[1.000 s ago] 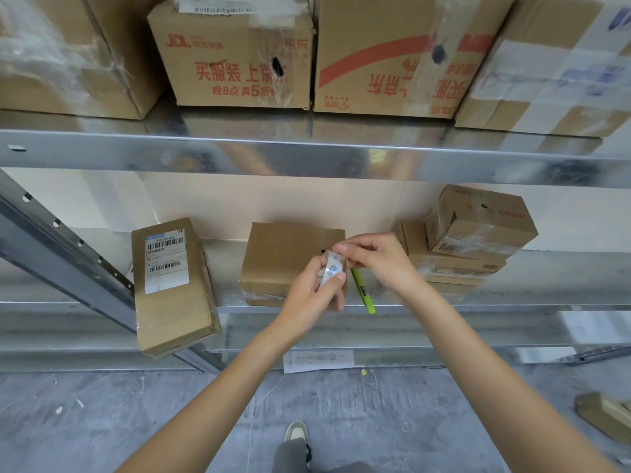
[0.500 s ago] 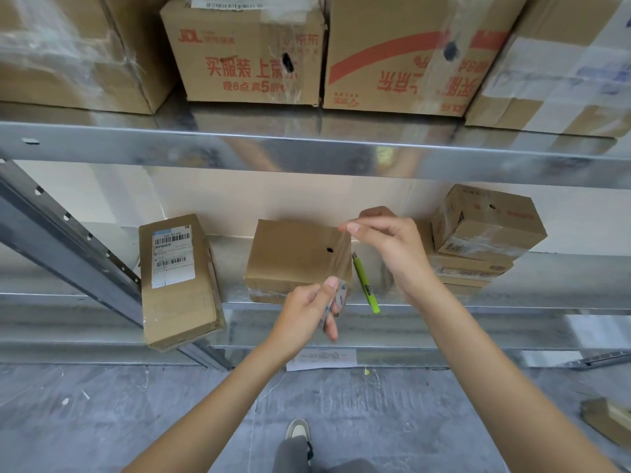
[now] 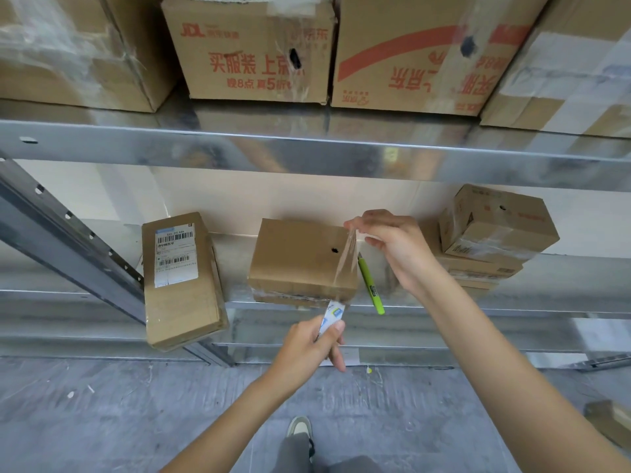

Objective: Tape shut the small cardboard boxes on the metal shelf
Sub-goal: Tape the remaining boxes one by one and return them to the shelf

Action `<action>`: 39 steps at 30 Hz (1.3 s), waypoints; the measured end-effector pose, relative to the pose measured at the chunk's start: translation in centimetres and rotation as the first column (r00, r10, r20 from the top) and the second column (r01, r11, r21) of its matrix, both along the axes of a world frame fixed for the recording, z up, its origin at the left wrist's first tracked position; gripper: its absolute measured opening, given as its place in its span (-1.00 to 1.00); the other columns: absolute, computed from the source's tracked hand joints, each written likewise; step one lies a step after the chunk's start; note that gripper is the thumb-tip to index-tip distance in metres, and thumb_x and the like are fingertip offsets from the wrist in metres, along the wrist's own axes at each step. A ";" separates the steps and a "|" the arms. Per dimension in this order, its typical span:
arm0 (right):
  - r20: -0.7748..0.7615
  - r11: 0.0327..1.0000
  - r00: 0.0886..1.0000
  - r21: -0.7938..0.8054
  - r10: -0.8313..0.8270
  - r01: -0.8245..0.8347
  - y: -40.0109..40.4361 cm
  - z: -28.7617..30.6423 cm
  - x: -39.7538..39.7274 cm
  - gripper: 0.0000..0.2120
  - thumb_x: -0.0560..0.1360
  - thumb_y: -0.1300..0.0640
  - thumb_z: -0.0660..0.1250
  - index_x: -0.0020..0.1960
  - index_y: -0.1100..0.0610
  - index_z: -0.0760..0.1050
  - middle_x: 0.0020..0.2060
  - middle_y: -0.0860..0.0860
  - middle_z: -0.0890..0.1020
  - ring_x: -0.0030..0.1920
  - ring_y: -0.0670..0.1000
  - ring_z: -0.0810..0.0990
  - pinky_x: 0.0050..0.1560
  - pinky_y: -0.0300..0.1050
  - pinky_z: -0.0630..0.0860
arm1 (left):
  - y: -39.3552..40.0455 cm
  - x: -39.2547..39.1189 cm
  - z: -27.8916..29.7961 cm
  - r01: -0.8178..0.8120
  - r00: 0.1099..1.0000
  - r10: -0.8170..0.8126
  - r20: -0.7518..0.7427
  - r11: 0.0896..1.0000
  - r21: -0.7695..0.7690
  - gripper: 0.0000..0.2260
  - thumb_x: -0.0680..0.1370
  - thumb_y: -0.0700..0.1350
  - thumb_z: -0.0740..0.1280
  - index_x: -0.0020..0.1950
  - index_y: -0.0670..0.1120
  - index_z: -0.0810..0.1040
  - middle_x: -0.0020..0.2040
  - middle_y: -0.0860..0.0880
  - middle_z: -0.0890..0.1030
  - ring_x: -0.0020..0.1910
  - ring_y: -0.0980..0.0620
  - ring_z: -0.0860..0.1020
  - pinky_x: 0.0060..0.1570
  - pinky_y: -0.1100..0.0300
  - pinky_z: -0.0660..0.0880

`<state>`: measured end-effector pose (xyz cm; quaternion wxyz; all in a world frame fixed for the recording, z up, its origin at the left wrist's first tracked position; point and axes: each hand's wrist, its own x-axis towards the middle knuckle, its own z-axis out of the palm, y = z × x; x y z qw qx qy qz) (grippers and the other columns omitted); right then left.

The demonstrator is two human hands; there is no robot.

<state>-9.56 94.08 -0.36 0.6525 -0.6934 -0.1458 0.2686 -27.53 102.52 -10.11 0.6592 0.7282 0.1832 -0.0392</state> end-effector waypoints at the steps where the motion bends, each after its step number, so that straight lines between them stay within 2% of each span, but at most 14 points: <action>1: 0.000 1.000 1.000 0.010 0.011 -0.011 0.1 -0.1 0.2 -0.89 0.46 0.22 0.39 -0.11 0.14 0.70 -0.05 -0.08 0.61 -0.01 -0.15 0.57 0.04 -0.22 0.36 | 0.1 0.4 -0.1 -0.018 0.999 0.018 -0.030 1.000 0.002 -0.66 0.63 0.11 0.19 -0.19 -0.10 0.50 -0.41 -0.08 0.66 -0.32 0.06 0.55 -0.18 0.32 0.44; 4: 0.013 0.998 0.999 0.058 0.031 -0.031 0.4 -0.4 1.2 -0.88 0.47 0.20 0.40 -0.15 0.07 0.71 -0.03 -0.06 0.61 -0.01 -0.17 0.60 0.05 -0.24 0.38 | 0.8 2.1 0.2 -0.083 0.986 0.069 -0.150 0.993 -0.088 -0.62 0.65 0.07 0.17 -0.19 -0.18 0.49 -0.49 -0.13 0.61 -0.44 0.07 0.57 -0.28 0.36 0.48; 6: 0.101 0.998 0.993 0.015 0.055 -0.057 0.9 -0.8 2.1 -0.89 0.49 0.17 0.40 -0.06 0.10 0.70 -0.05 -0.08 0.57 -0.04 -0.24 0.58 -0.02 -0.38 0.40 | 1.2 2.8 0.3 -0.098 0.980 0.070 -0.186 0.985 -0.144 -0.60 0.65 0.10 0.16 -0.16 -0.21 0.48 -0.51 -0.14 0.59 -0.48 0.03 0.57 -0.32 0.41 0.50; 11: 0.199 0.988 0.975 -0.132 0.101 -0.076 2.6 -2.9 5.3 -0.85 0.54 0.18 0.35 0.03 0.18 0.68 -0.03 -0.13 0.65 -0.06 -0.34 0.57 -0.10 -0.52 0.40 | 0.8 3.4 0.7 -0.144 0.975 0.096 -0.199 0.959 -0.246 -0.56 0.66 0.12 0.11 -0.14 -0.21 0.48 -0.52 -0.14 0.57 -0.48 -0.04 0.59 -0.35 0.34 0.51; 13: 0.215 0.981 0.967 -0.165 0.136 -0.101 3.0 -3.8 6.4 -0.82 0.56 0.18 0.33 0.05 0.21 0.67 -0.02 -0.11 0.68 -0.02 -0.33 0.59 -0.08 -0.53 0.40 | 0.5 3.4 0.8 -0.145 0.978 0.113 -0.174 0.973 -0.181 -0.57 0.63 0.15 0.12 -0.17 -0.18 0.47 -0.53 -0.13 0.57 -0.42 -0.09 0.61 -0.26 0.28 0.52; 15: 0.212 0.979 0.967 -0.178 0.141 -0.103 3.3 -4.6 7.3 -0.83 0.56 0.17 0.33 0.06 0.18 0.67 -0.01 -0.08 0.69 0.00 -0.32 0.59 -0.07 -0.52 0.40 | 0.3 2.9 0.4 -0.136 0.985 0.140 -0.104 0.989 0.050 -0.61 0.55 0.15 0.11 -0.22 -0.13 0.48 -0.53 -0.10 0.57 -0.36 -0.11 0.61 -0.13 0.15 0.53; 16: 0.209 0.977 0.967 -0.187 0.145 -0.106 3.5 -5.0 7.7 -0.83 0.56 0.17 0.33 0.06 0.16 0.66 0.00 -0.05 0.69 0.00 -0.32 0.60 -0.06 -0.52 0.41 | 0.2 2.6 0.2 -0.135 0.987 0.143 -0.078 0.986 0.103 -0.62 0.56 0.13 0.10 -0.25 -0.11 0.49 -0.53 -0.10 0.57 -0.37 -0.12 0.60 -0.13 0.11 0.53; 17: 0.205 0.973 0.966 -0.201 0.155 -0.113 3.6 -5.4 8.0 -0.84 0.56 0.18 0.33 0.06 0.16 0.66 0.02 -0.02 0.69 0.00 -0.32 0.60 -0.04 -0.51 0.41 | 0.1 2.3 -0.1 -0.145 0.986 0.151 -0.068 0.986 0.080 -0.61 0.59 0.11 0.10 -0.27 -0.10 0.48 -0.55 -0.10 0.56 -0.41 -0.12 0.59 -0.18 0.12 0.51; 19: 0.201 0.961 0.962 -0.239 0.186 -0.136 4.0 -6.2 8.4 -0.83 0.55 0.18 0.34 0.08 0.18 0.65 0.03 0.01 0.69 0.00 -0.31 0.60 0.00 -0.51 0.42 | -0.2 2.1 -0.5 -0.188 0.980 0.183 -0.076 0.980 -0.067 -0.61 0.67 0.03 0.09 -0.27 -0.12 0.46 -0.57 -0.09 0.50 -0.51 -0.09 0.52 -0.26 0.16 0.46; 24: 0.198 0.962 0.966 -0.249 0.167 -0.116 4.9 -7.8 8.6 -0.81 0.54 0.19 0.34 0.09 0.22 0.65 0.01 0.02 0.69 0.01 -0.24 0.61 0.09 -0.45 0.45 | -0.4 3.0 -0.1 -0.315 0.948 0.284 -0.143 0.905 -0.287 -0.65 0.67 -0.09 0.08 -0.27 -0.19 0.39 -0.62 -0.07 0.35 -0.63 -0.05 0.37 -0.43 0.18 0.40; 28: 0.189 0.967 0.975 -0.247 0.117 -0.068 5.2 -8.7 8.9 -0.80 0.56 0.25 0.30 0.11 0.30 0.62 -0.02 0.11 0.68 -0.01 -0.06 0.62 0.14 -0.23 0.51 | -0.2 3.7 0.4 -0.339 0.938 0.289 -0.191 0.882 -0.327 -0.67 0.66 -0.11 0.08 -0.27 -0.19 0.36 -0.62 -0.07 0.31 -0.65 -0.04 0.35 -0.38 0.15 0.35; 33: 0.195 0.948 0.974 -0.315 0.117 -0.051 5.7 -9.4 9.3 -0.82 0.54 0.27 0.31 0.03 0.31 0.66 -0.03 0.16 0.69 -0.04 -0.05 0.62 0.09 -0.32 0.48 | -0.3 3.9 0.4 -0.344 0.934 0.283 -0.218 0.877 -0.335 -0.66 0.66 -0.10 0.08 -0.27 -0.18 0.36 -0.62 -0.06 0.31 -0.65 -0.02 0.36 -0.31 0.11 0.33; 37: 0.158 0.921 0.981 -0.387 0.111 -0.042 5.8 -9.8 9.4 -0.84 0.52 0.23 0.35 0.01 0.25 0.68 -0.02 0.10 0.70 0.04 -0.01 0.63 0.16 -0.18 0.50 | -0.4 4.0 0.3 -0.332 0.939 0.272 -0.212 0.878 -0.344 -0.67 0.67 -0.10 0.07 -0.27 -0.19 0.36 -0.62 -0.05 0.33 -0.64 -0.01 0.38 -0.25 0.07 0.31; 39: 0.126 0.907 0.988 -0.419 0.093 -0.032 5.9 -10.1 9.7 -0.83 0.50 0.21 0.37 0.02 0.23 0.68 -0.01 0.08 0.70 0.01 -0.04 0.62 0.03 -0.23 0.53 | -0.4 3.9 0.3 -0.310 0.946 0.255 -0.201 0.891 -0.331 -0.66 0.67 -0.11 0.06 -0.26 -0.18 0.37 -0.62 -0.05 0.36 -0.63 -0.01 0.40 -0.24 0.07 0.32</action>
